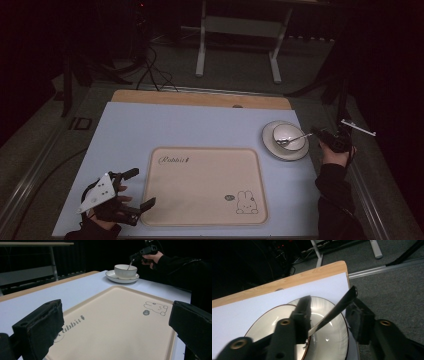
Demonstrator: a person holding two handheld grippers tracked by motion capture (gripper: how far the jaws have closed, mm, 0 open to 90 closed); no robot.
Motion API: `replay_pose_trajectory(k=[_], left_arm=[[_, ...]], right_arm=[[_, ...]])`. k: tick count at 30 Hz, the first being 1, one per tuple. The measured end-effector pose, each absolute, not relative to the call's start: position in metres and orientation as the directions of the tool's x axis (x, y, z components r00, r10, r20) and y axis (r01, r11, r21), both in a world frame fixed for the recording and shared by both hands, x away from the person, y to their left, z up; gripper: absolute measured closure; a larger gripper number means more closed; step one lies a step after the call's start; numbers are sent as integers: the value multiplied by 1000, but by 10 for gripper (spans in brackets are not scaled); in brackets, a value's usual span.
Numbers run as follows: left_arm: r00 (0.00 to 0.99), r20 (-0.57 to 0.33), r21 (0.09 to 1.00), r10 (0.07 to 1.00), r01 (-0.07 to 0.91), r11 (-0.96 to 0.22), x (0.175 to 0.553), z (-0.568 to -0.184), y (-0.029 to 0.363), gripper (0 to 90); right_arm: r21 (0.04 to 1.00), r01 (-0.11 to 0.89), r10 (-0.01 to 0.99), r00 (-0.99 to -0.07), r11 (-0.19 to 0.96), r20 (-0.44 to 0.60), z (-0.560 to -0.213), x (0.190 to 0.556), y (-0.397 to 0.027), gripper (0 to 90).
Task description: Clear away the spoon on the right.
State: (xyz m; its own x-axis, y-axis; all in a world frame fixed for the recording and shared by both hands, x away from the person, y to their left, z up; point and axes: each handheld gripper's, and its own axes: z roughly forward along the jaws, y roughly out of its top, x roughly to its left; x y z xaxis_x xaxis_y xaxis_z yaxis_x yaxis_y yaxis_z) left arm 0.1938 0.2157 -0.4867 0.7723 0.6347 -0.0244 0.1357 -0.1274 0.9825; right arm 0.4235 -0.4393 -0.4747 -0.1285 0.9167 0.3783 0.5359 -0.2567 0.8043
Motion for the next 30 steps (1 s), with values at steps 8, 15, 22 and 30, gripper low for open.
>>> replay_pose_trajectory(k=[8,15,22,30], left_arm=[[776,-22,982,630,136,-132,194,-487,215,0],[777,-22,982,630,135,-133,194,-487,215,0],[777,-22,982,628,136,-133,194,-487,214,0],[777,-21,982,629,134,-133,194,-487,215,0]], right_arm=[[793,538,897,-140,-286,418,-475,427,-443,794],[791,523,871,-171,-316,460,-471,425,-445,850],[798,508,846,-221,-325,486,-463,424,-440,891],[816,514,862,-253,-265,439,-451,425,-429,895]])
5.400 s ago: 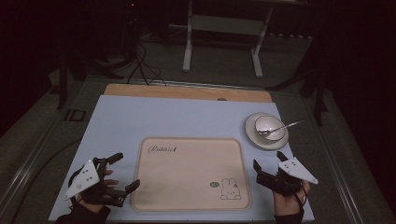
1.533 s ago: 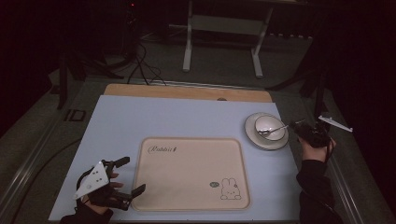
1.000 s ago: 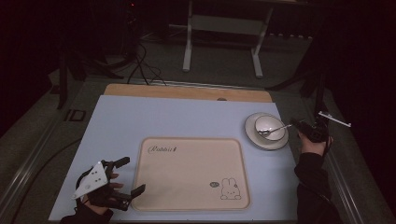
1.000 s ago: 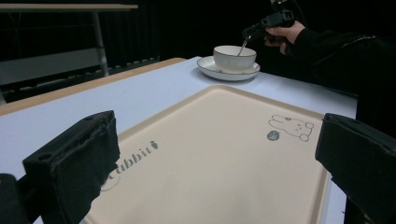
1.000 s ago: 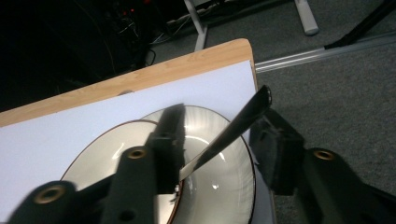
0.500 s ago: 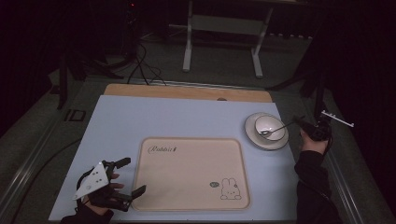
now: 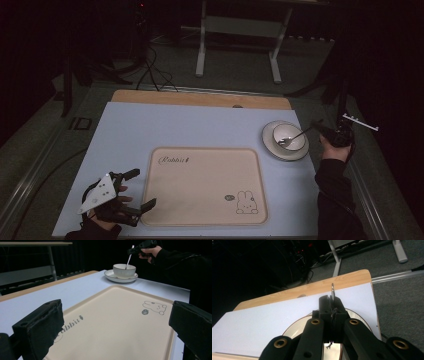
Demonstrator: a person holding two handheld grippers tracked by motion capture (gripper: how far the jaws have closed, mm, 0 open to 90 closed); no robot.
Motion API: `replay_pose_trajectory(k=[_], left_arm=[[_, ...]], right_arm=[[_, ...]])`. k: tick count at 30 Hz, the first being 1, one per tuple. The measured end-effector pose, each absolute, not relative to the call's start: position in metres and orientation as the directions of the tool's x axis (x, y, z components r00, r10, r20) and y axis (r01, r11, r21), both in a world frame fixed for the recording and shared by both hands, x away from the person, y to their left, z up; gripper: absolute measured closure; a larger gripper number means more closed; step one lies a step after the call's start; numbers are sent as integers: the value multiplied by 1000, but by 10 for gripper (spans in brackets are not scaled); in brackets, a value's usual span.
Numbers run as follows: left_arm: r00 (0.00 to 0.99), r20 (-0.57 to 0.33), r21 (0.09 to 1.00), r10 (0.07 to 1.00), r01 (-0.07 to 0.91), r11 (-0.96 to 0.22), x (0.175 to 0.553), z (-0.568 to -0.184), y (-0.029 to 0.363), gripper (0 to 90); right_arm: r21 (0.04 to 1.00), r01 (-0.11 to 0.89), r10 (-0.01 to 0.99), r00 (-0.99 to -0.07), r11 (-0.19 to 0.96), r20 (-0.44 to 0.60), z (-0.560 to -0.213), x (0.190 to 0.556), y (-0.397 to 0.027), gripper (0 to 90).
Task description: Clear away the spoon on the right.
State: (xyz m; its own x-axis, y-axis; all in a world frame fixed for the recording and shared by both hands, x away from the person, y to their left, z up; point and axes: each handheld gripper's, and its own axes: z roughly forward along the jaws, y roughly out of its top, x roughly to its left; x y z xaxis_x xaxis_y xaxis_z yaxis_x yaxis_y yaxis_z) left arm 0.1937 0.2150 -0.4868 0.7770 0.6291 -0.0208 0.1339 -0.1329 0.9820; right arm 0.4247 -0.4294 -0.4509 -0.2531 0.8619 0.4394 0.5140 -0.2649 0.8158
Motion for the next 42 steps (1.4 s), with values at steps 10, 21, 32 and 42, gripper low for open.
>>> replay_pose_trajectory(k=[10,21,32,42], left_arm=[[778,-23,982,627,136,-132,194,-487,215,0],[779,-22,982,626,136,-134,194,-487,215,0],[781,-26,982,624,138,-132,194,-487,215,0],[783,-27,982,622,138,-131,194,-487,215,0]], right_arm=[[841,492,879,-270,-224,392,-435,422,-423,895],[878,450,892,-314,-163,326,-404,413,-419,896],[904,411,883,-371,-121,287,-374,401,-414,896],[918,395,854,-469,-27,227,-353,396,-397,896]])
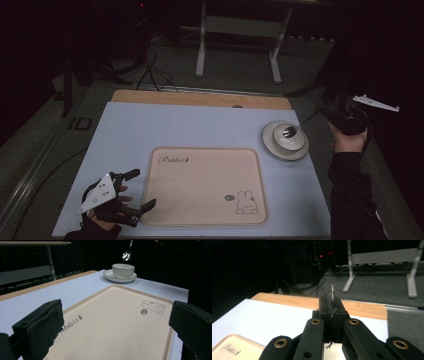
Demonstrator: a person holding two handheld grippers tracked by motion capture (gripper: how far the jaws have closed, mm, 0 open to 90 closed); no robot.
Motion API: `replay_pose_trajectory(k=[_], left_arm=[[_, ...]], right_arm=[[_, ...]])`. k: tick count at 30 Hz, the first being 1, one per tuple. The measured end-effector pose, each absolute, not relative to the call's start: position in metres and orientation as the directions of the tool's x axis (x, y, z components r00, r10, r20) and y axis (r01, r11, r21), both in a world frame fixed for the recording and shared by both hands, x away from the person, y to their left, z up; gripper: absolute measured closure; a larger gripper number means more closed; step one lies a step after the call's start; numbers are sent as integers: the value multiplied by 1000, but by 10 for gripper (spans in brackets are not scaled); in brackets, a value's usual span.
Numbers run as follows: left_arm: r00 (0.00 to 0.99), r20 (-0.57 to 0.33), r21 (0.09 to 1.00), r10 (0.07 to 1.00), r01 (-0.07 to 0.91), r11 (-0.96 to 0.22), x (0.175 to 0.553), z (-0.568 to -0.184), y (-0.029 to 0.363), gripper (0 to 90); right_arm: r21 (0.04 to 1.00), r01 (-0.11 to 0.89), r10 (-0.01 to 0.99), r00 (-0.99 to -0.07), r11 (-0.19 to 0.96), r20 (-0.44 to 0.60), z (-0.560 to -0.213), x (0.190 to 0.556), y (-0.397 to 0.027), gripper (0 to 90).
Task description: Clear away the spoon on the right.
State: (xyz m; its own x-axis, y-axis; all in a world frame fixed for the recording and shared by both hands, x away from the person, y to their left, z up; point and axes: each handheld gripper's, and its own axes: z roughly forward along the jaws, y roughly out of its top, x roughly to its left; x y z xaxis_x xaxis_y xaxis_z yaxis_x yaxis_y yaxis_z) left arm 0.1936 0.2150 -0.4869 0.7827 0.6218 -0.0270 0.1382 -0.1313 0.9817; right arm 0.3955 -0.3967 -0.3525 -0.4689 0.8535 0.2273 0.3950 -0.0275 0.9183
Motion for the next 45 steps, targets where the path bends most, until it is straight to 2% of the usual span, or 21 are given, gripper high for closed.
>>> replay_pose_trajectory(k=[20,27,45], left_arm=[[789,-26,980,613,140,-138,194,-487,214,0],[790,-26,981,613,140,-138,194,-487,214,0],[793,-27,980,609,142,-141,193,-487,213,0]], right_arm=[[918,363,703,-695,162,150,-348,388,-358,896],[916,350,669,-730,194,137,-350,387,-347,896],[886,318,421,-893,337,160,-360,379,-300,896]])
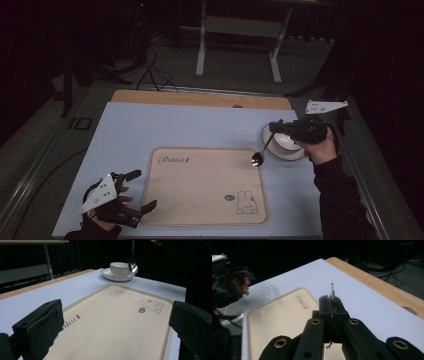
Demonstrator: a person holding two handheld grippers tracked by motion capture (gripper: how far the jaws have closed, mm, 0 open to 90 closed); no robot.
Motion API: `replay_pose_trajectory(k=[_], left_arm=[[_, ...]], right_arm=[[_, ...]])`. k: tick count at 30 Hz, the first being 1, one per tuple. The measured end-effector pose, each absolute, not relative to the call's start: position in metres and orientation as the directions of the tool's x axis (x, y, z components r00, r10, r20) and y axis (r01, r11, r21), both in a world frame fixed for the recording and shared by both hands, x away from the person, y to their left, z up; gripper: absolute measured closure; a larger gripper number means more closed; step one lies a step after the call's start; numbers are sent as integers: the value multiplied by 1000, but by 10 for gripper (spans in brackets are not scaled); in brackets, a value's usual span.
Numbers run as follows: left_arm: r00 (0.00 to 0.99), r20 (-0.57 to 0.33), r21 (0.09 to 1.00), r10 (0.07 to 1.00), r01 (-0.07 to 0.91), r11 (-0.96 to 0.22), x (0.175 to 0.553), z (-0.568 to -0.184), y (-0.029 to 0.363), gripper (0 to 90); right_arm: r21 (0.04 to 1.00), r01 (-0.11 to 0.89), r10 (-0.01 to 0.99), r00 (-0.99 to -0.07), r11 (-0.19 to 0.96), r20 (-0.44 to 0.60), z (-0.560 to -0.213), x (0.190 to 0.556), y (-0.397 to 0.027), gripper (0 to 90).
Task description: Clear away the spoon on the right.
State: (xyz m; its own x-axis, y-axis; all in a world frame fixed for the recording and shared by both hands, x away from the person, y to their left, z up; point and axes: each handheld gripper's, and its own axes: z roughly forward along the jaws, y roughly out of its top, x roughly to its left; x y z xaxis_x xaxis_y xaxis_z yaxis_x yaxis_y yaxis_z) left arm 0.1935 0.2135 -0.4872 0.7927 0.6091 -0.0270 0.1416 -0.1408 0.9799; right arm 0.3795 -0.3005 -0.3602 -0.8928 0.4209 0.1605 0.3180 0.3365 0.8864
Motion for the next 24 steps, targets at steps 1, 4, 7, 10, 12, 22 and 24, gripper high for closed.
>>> replay_pose_trajectory(k=[1,4,7,10,12,22,24], left_arm=[[793,-27,980,609,141,-141,193,-487,213,0],[793,-27,980,608,142,-141,194,-487,213,0],[793,-27,980,608,142,-141,194,-487,213,0],[794,-27,980,608,142,-142,194,-487,213,0],[794,-27,980,607,142,-142,193,-487,213,0],[796,-26,980,604,140,-142,193,-487,213,0],[797,-27,980,604,141,-142,194,-487,213,0]], right_arm=[[887,316,411,-897,337,163,-361,379,-298,895],[889,303,383,-909,345,161,-362,377,-293,896],[888,287,346,-925,360,159,-362,375,-286,896],[885,275,308,-938,376,160,-364,372,-278,896],[885,263,279,-947,384,160,-365,370,-273,895],[876,246,189,-965,415,182,-377,365,-248,896],[873,244,170,-967,422,189,-380,364,-243,896]])
